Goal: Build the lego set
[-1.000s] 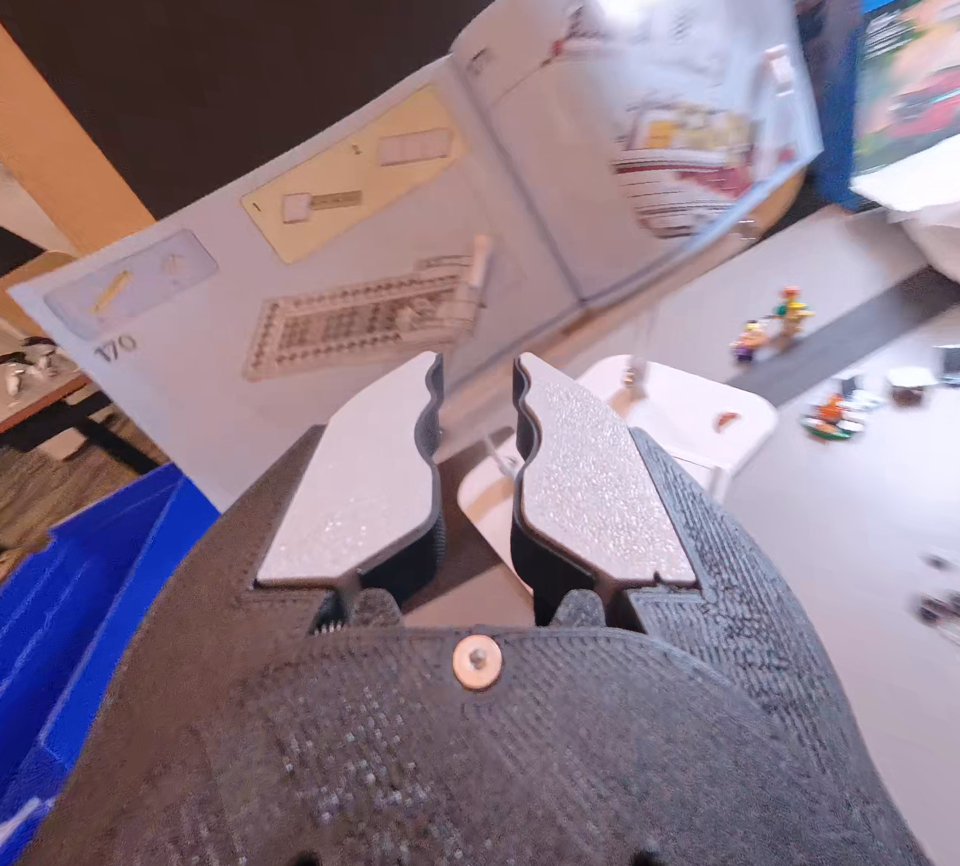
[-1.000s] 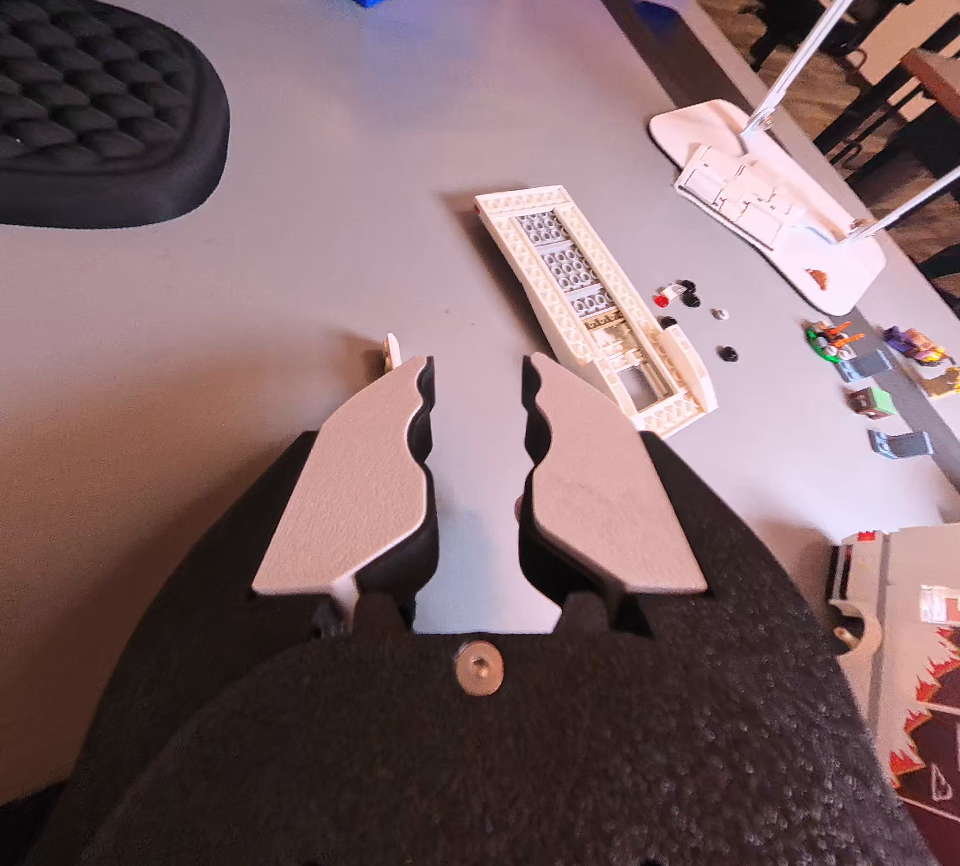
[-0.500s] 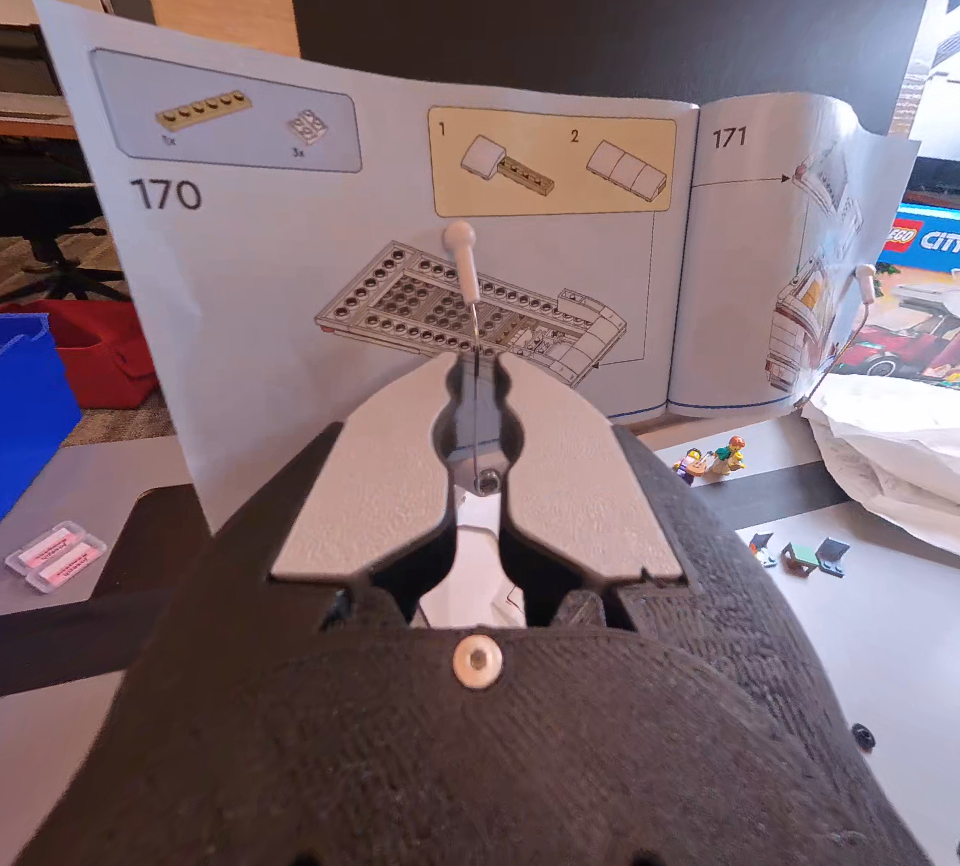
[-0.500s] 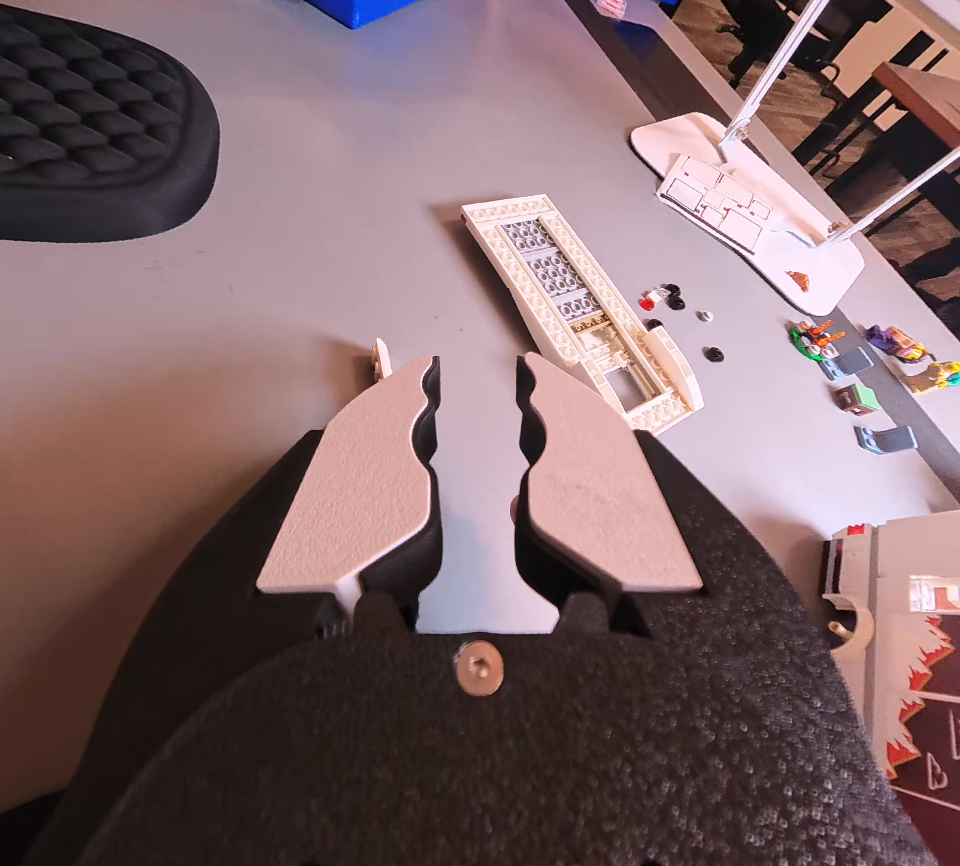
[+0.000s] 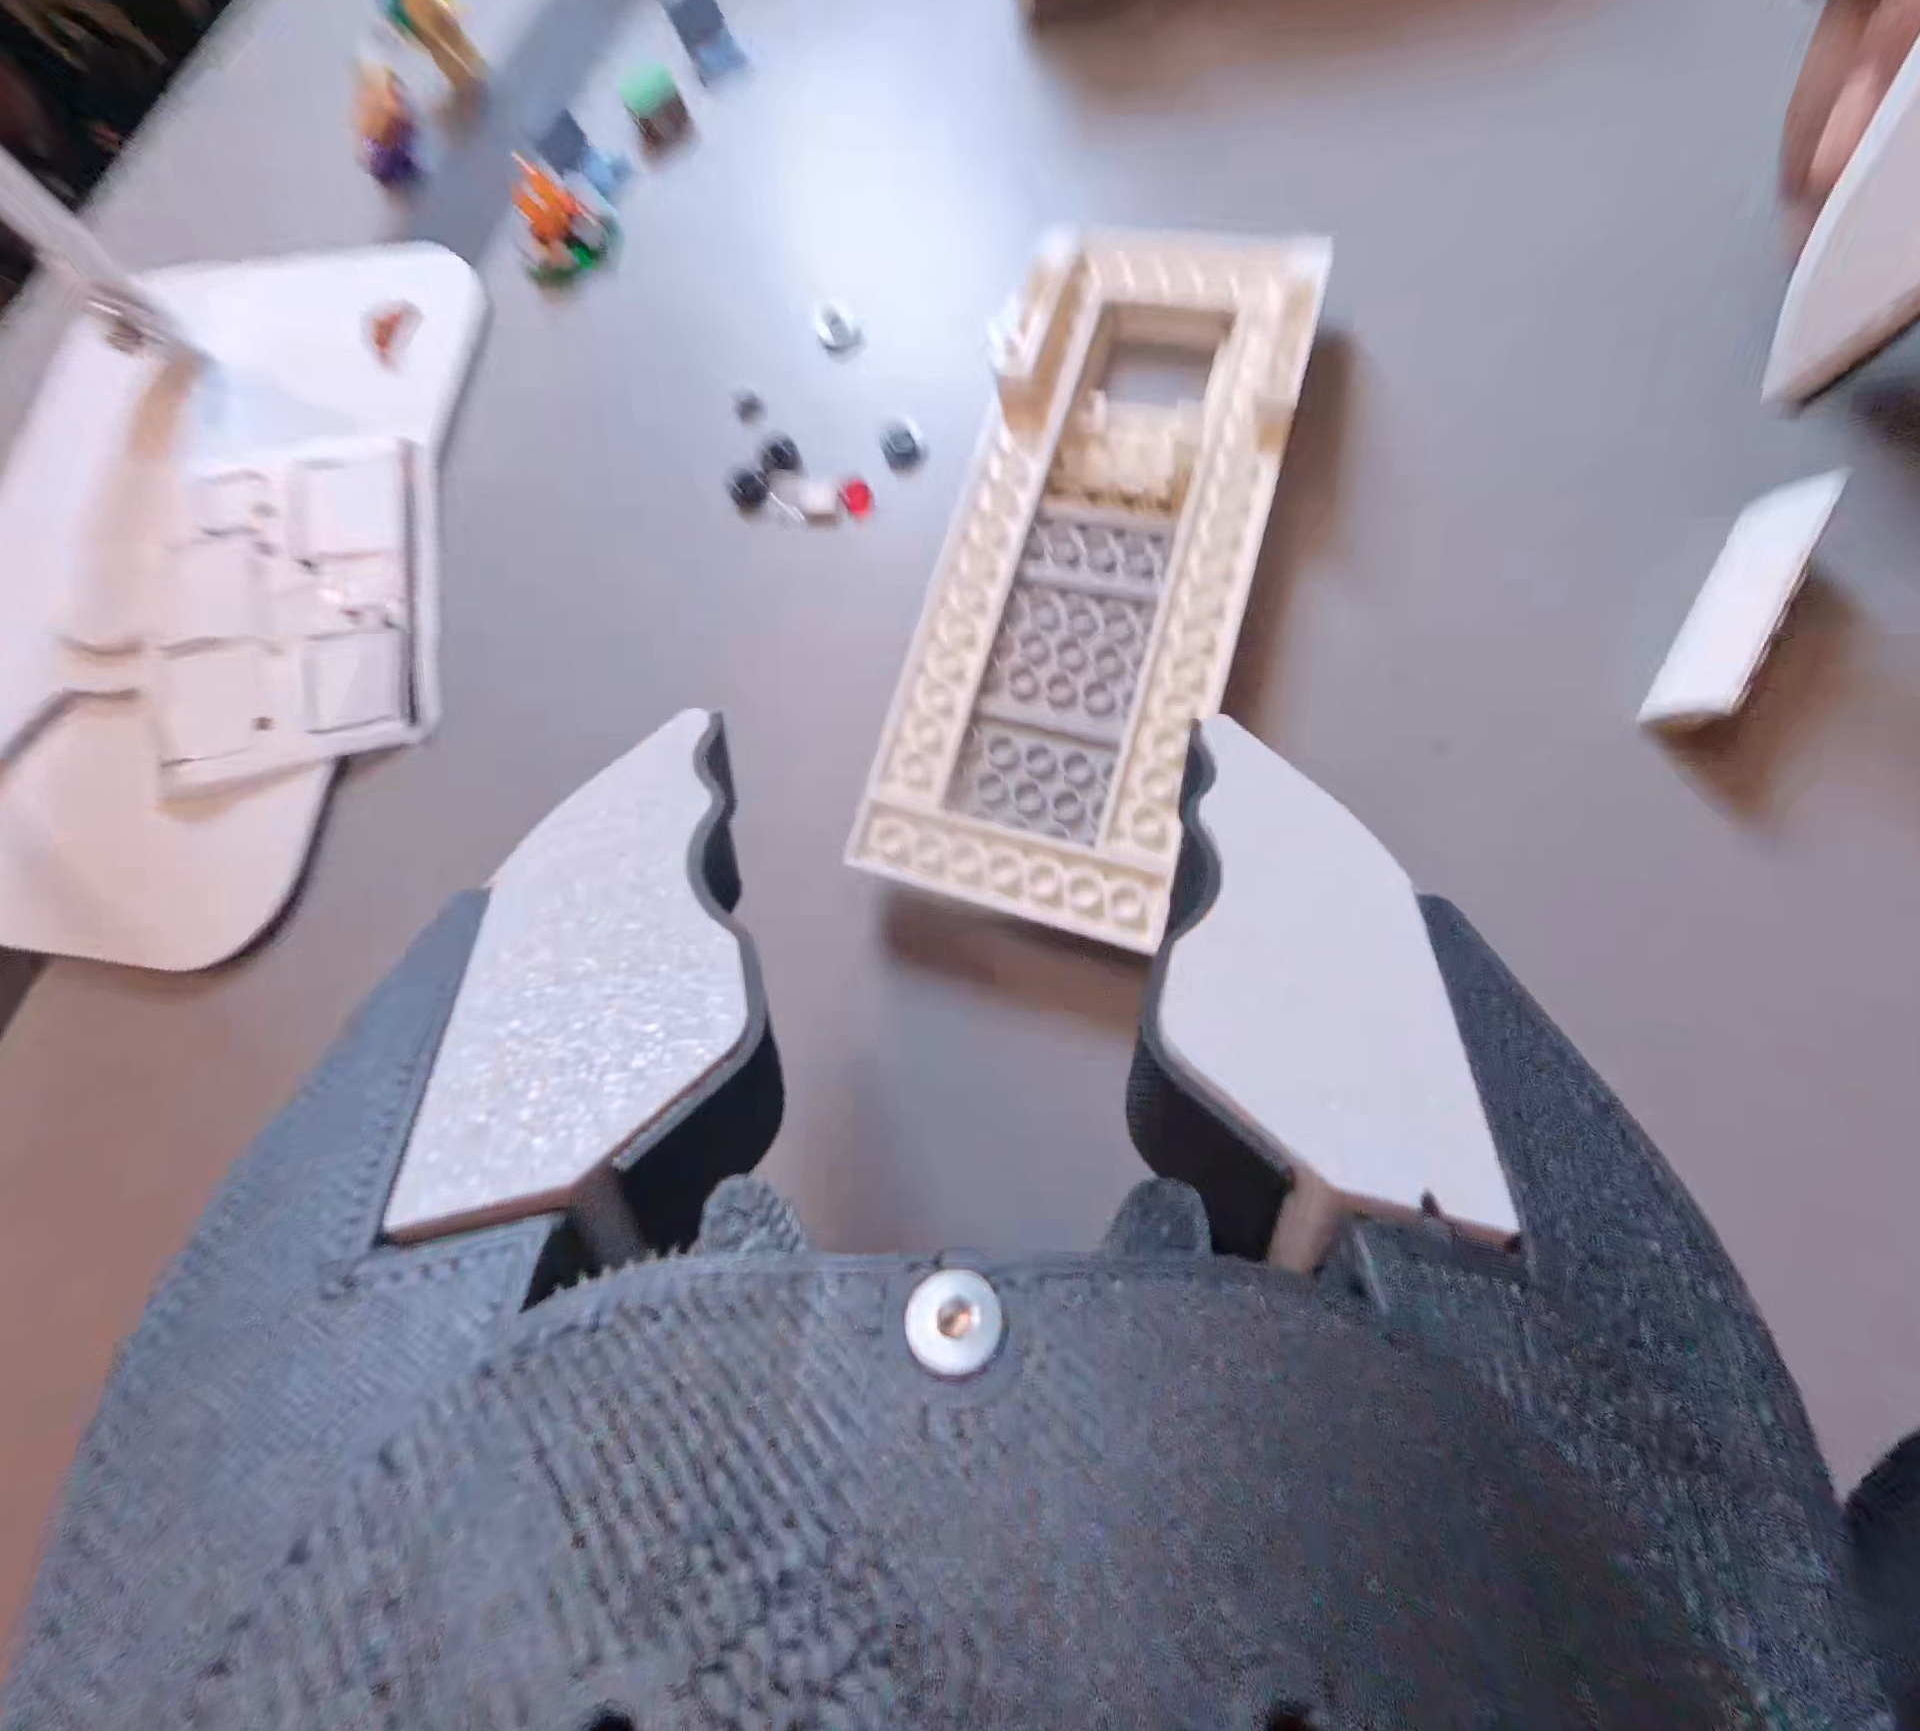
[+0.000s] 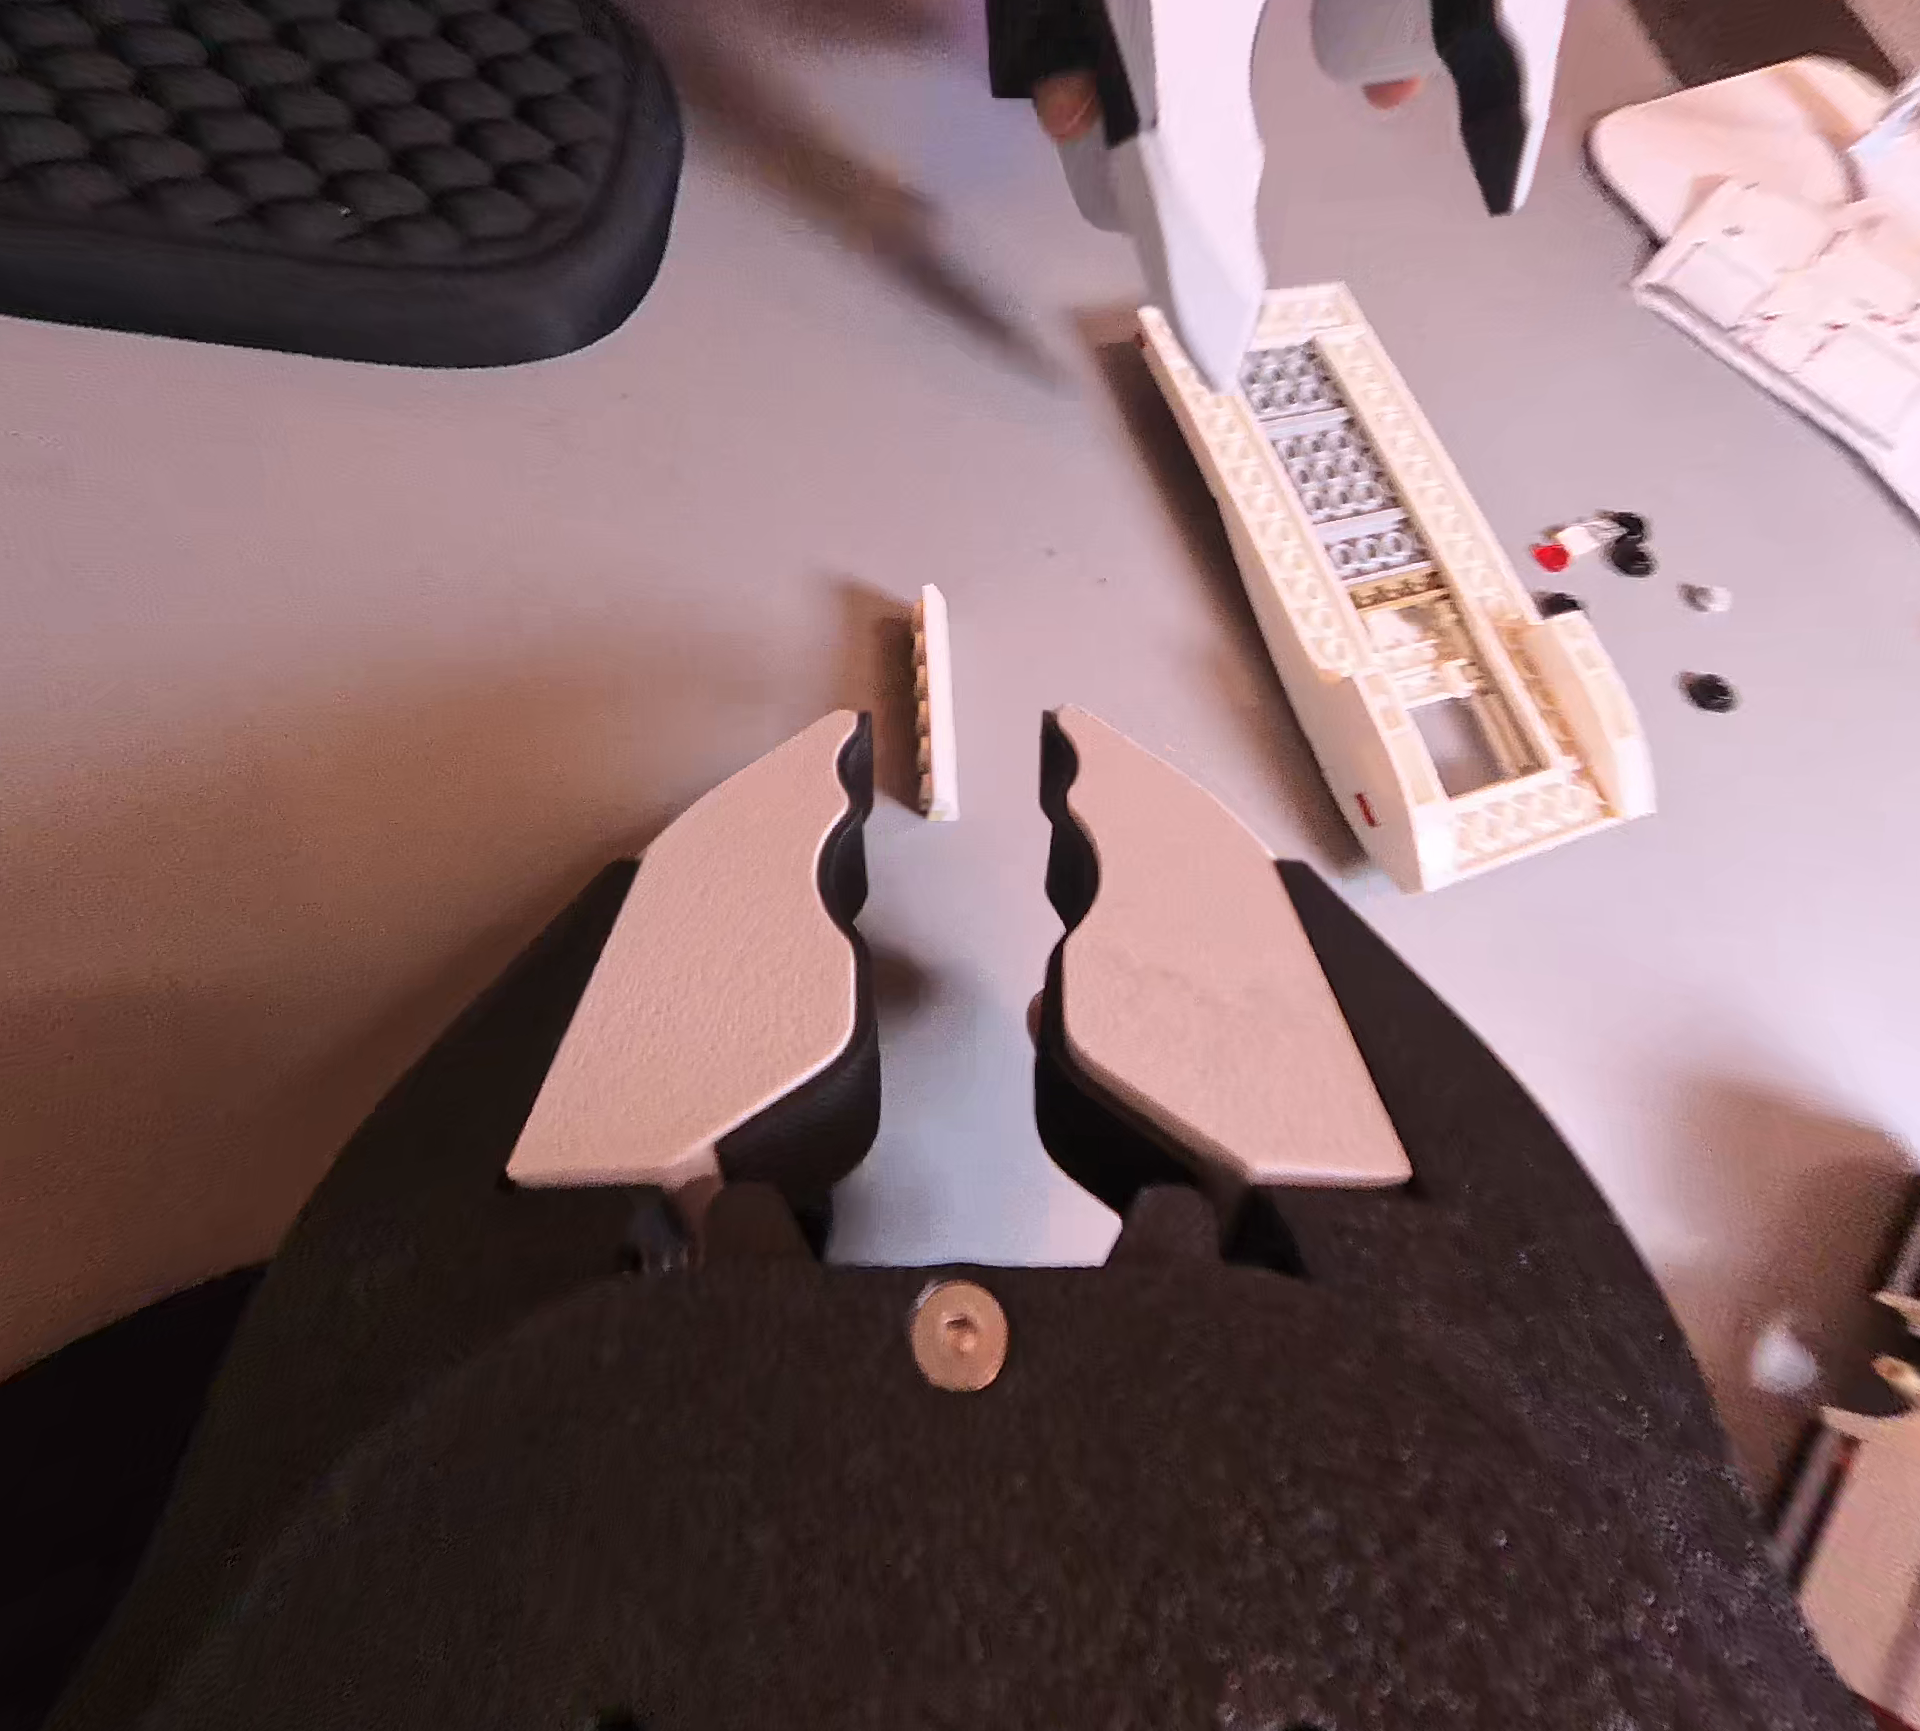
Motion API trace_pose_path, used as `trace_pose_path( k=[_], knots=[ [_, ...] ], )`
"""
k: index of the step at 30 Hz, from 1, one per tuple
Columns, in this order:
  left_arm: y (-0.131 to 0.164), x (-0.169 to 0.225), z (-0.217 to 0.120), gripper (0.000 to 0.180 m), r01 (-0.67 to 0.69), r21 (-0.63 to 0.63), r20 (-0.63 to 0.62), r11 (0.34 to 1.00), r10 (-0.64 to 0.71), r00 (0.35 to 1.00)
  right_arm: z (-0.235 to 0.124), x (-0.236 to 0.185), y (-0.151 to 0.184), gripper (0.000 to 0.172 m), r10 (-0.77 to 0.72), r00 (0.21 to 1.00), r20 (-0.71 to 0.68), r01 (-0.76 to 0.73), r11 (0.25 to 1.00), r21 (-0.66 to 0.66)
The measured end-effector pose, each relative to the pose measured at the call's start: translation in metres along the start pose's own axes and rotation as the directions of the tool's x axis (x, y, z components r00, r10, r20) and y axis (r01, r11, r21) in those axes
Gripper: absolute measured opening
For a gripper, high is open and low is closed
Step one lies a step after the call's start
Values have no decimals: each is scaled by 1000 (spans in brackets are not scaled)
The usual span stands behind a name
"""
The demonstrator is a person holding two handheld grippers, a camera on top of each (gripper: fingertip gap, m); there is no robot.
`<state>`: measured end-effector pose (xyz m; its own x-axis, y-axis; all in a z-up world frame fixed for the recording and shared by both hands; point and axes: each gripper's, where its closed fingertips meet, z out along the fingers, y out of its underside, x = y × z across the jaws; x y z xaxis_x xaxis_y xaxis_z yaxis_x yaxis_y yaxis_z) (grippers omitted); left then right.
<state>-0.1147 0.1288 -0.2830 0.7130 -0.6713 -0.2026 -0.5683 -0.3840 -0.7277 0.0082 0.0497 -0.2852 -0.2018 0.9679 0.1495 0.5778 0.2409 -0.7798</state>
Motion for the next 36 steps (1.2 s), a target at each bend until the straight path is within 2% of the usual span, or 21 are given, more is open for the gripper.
trace_pose_path(
  k=[2, 4, 7, 12, 14, 16, 17, 19, 21, 24, 26, 29, 33, 35, 36],
  knots=[
    [18, 10, 13, 90, -26, -106, -75, 994, 18, 997, 5, -2, 6, 32, 7, 1000, 15, -7, 999, -37],
    [18, 12, 19, 83, -12, -98, -135, 995, -2, 991, 9, -5, 14, 34, -11, 1000, 21, 12, 996, -87],
    [22, 6, 19, 76, -68, -105, -178, 992, 48, 983, 13, -9, 16, 36, -53, 998, 24, 56, 990, -129],
    [22, -25, 11, 72, -74, -115, -46, 991, 69, 997, 18, 1, 13, 20, -34, 999, 6, 34, 988, -150],
    [19, -37, 6, 68, -67, -104, 43, 992, 72, 997, 19, 3, 12, 7, -31, 999, 22, 34, 988, -150],
    [11, -32, -3, 64, -83, -61, 77, 995, 88, 993, 17, -3, 3, 4, -107, 994, 31, 110, 989, -103],
    [7, -22, -6, 61, -92, -34, 57, 995, 94, 994, 16, -9, 2, 4, -178, 984, 34, 180, 979, -98],
    [3, 9, -10, 59, -87, 3, -39, 996, 87, 995, 14, -19, 8, 4, -334, 942, 36, 336, 933, -130],
    [7, 38, -10, 60, -97, 11, -112, 995, 97, 989, 12, -31, 13, 7, -417, 906, 66, 423, 895, -142],
    [16, 61, -10, 60, -130, -7, -141, 991, 128, 982, 6, -41, 11, 24, -372, 920, 125, 386, 916, -112],
    [18, 65, -9, 60, -137, -15, -138, 991, 133, 981, 2, -39, 7, 28, -278, 947, 158, 294, 952, -88],
    [23, 61, -5, 61, -105, -30, -128, 994, 100, 987, 5, -32, 11, 32, -193, 959, 206, 220, 968, -121],
    [25, 51, -2, 61, -38, -23, -108, 999, 35, 994, 17, -37, 17, 30, -189, 941, 279, 250, 947, -202],
    [26, 46, -2, 60, -19, -18, -93, 1000, 18, 995, 18, -41, 17, 16, -220, 921, 321, 298, 930, -217],
    [27, 44, -3, 60, -16, -14, -81, 1000, 15, 997, 17, -42, 17, 16, -232, 913, 336, 315, 924, -218]
  ],
)
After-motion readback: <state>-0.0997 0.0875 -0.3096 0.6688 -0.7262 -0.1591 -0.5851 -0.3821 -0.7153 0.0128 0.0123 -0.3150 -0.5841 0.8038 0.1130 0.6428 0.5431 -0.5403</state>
